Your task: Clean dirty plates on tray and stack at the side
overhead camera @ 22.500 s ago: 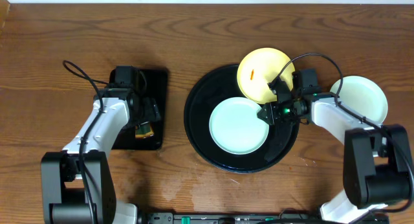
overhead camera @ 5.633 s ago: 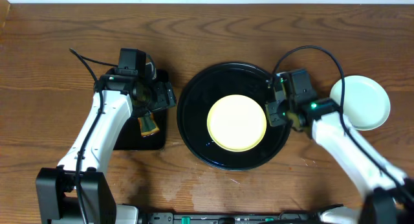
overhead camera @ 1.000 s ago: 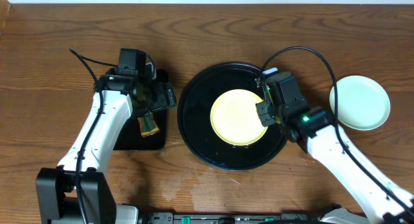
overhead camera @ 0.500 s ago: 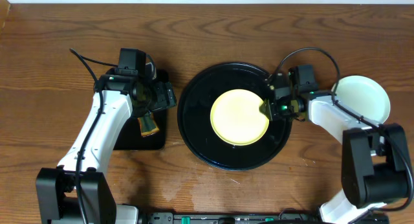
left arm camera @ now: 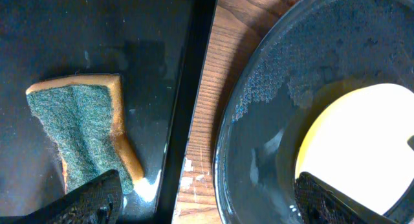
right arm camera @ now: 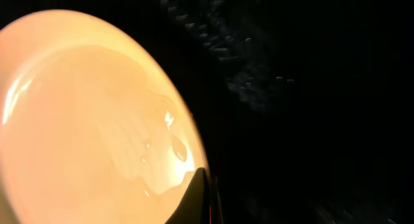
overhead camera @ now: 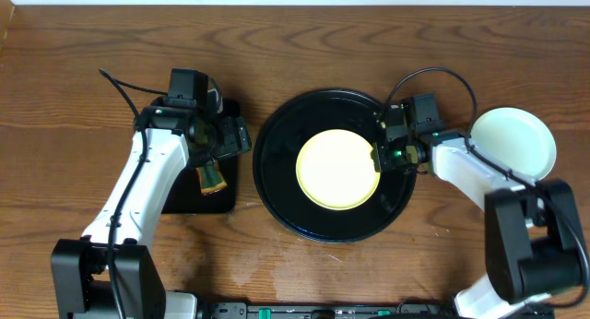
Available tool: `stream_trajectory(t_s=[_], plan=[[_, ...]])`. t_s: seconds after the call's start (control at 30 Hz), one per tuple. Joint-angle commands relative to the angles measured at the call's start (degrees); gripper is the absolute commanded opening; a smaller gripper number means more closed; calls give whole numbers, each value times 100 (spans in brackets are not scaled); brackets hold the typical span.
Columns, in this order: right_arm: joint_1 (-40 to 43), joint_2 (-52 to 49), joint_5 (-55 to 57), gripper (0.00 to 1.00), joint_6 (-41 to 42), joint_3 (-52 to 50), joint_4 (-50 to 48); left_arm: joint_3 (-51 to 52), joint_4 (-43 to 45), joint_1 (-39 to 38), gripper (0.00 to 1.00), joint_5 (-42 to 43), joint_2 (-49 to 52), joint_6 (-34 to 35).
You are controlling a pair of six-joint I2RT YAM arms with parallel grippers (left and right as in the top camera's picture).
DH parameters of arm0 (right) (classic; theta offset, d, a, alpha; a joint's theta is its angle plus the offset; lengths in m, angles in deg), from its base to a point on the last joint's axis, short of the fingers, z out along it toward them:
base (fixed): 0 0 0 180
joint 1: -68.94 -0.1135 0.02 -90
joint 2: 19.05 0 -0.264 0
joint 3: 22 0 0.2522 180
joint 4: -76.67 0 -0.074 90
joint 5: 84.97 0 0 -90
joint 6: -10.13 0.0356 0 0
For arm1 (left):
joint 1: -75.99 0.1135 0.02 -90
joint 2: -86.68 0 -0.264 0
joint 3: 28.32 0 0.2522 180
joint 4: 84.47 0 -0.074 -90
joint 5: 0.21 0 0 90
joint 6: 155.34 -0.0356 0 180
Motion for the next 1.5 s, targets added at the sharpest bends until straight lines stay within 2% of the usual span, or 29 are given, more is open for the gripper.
stream_trajectory(t_s=[0.0, 0.17, 0.33, 0.37, 0.43, 0.47, 0.5, 0.63, 0.77, 0.83, 0.9, 0.97, 1.1, 1.27, 1.47], plan=[[-275, 820, 704, 1, 79, 17, 44, -83, -13, -13, 86, 68, 0, -17], [-879, 1478, 1818, 1, -17, 17, 232, -81, -13, -13, 86, 68, 0, -17], [-1132, 1458, 2092, 1, -55, 17, 302, -81, -13, -13, 86, 68, 0, -17], [-1102, 1399, 2092, 12, -55, 17, 302, -81, -13, -13, 86, 70, 0, -17], [-988, 1189, 2041, 45, -68, 17, 203, -81, -13, -13, 86, 70, 0, -17], [-911, 1062, 1880, 50, -212, 17, 105, -81, -13, -13, 86, 70, 0, -17], [-815, 901, 1558, 50, -439, 17, -15, -81, -13, -13, 86, 68, 0, -17], [-472, 267, 223, 49, -811, 17, -409, -81, -13, -13, 86, 68, 0, -17], [-356, -282, -254, 49, -809, 17, -721, -81, -13, -13, 86, 68, 0, -17], [-363, -496, -592, 37, -807, 17, -881, -81, -13, -13, 86, 68, 0, -17], [-374, -638, -1008, 14, -800, 17, -990, -81, -13, -13, 86, 68, 0, -17], [-391, -695, -933, 1, -686, 17, -977, -81, -13, -13, 86, 68, 0, -17], [-389, -660, 28, 1, -105, 17, -925, -81, -13, -13, 86, 68, 0, -17], [-396, -400, 216, 1, -96, 17, -929, -81, -13, -13, 86, 70, 0, -17], [-485, 402, 691, 1, -170, 17, -697, -81, -13, -13, 86, 68, 0, -17]])
